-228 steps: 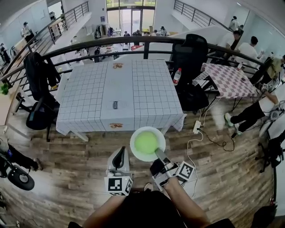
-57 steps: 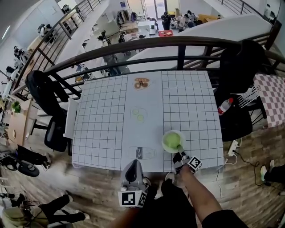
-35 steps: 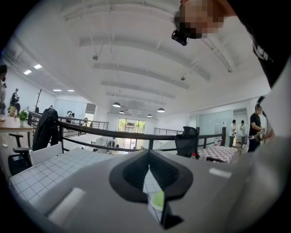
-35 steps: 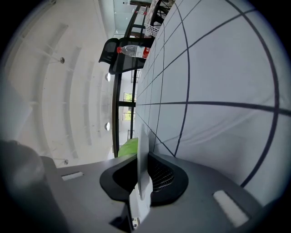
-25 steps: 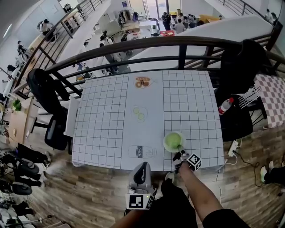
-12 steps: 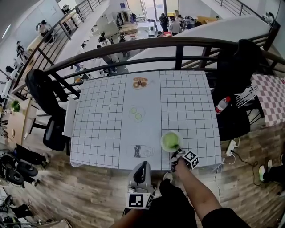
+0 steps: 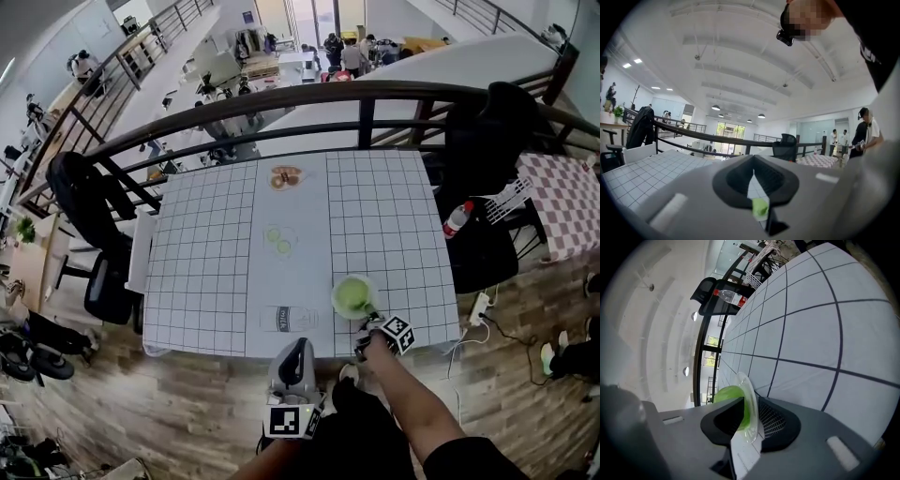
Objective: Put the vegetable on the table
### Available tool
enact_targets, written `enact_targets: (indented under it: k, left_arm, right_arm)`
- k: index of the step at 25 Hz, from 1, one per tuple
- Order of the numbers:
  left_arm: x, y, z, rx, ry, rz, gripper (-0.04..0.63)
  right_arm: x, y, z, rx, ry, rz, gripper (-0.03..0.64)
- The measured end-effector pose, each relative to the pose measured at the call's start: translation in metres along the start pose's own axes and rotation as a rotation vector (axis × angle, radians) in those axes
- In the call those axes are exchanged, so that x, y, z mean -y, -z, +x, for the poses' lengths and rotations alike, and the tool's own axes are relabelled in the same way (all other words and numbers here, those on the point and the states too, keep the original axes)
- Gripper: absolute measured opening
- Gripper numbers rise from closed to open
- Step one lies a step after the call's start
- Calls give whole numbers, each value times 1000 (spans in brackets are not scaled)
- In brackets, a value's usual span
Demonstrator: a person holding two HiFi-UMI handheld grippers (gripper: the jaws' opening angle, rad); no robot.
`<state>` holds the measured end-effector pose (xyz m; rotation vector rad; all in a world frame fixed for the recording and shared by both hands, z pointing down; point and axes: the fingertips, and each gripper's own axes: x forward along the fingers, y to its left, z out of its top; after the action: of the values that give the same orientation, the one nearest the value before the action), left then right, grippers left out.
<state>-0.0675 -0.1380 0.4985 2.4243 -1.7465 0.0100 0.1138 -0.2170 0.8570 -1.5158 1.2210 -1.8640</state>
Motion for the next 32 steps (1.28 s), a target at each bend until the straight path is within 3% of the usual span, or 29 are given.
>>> enact_targets:
  k: [6, 14, 21, 26, 29, 32]
  left_arm:
    - [3, 7, -1, -6, 40, 6, 8]
    - [-5, 3, -8, -10, 118, -18, 8]
    - [-13, -8, -11, 5, 198, -72, 8]
    - [-21, -13, -14, -2, 214, -40, 8]
    - [-14, -34, -18, 26, 243, 5, 8]
    - [-14, -47, -17, 22, 255, 4, 8]
  right_arm:
    - [15, -4, -23, 64, 44, -7, 50]
    - [-3, 4, -56, 94, -34, -38, 41]
    - [-77, 38, -89, 41, -179, -237, 26]
    - [-134, 62, -119, 75, -253, -340, 0]
    - [-174, 77, -146, 78, -246, -494, -2]
    - [-203, 96, -171, 83, -235, -662, -2]
